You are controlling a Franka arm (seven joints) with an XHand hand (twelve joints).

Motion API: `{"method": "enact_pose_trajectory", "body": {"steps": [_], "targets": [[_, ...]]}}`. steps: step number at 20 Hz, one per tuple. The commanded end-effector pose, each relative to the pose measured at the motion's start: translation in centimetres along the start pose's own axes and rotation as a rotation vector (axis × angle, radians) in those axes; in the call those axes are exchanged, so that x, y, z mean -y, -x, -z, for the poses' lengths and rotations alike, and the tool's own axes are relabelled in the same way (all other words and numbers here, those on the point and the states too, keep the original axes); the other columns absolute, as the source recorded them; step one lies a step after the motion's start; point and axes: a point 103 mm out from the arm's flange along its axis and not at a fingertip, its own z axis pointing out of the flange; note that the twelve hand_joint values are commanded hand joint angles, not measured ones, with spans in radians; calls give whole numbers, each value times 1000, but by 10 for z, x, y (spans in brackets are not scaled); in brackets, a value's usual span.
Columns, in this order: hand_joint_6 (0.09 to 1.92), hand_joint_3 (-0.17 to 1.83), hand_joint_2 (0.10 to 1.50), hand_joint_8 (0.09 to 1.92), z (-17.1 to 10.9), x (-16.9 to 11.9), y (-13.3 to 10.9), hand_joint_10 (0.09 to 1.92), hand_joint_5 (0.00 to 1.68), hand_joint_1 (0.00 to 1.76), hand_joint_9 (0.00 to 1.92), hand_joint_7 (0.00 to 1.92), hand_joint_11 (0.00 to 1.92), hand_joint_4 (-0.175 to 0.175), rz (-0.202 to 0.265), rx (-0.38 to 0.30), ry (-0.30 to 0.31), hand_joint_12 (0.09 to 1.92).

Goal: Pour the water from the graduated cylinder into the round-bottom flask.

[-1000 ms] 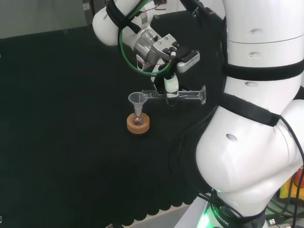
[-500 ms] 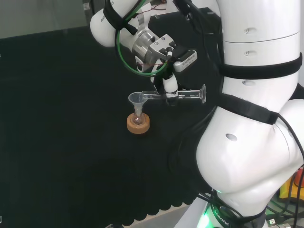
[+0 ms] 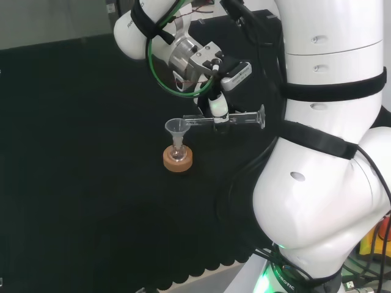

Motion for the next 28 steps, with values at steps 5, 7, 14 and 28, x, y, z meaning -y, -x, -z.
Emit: {"method": "enact_pose_trajectory", "body": {"steps": [5,7,14,28], "targets": [[1078,-18,1151,287,2,3,0,87,947,1129,1433,1274,1342,-139,-22,2,-4,690],[1078,-19,1151,286,3,3,0,87,947,1129,1433,1274,1343,-139,-25,2,-6,690],[1078,-19,1151,285,4,4,0,87,947,1129,1433,1275,1343,-139,-34,7,-15,689],[1081,-19,1152,280,8,5,0,87,945,1128,1435,1277,1346,-138,-29,13,-16,687]]}}
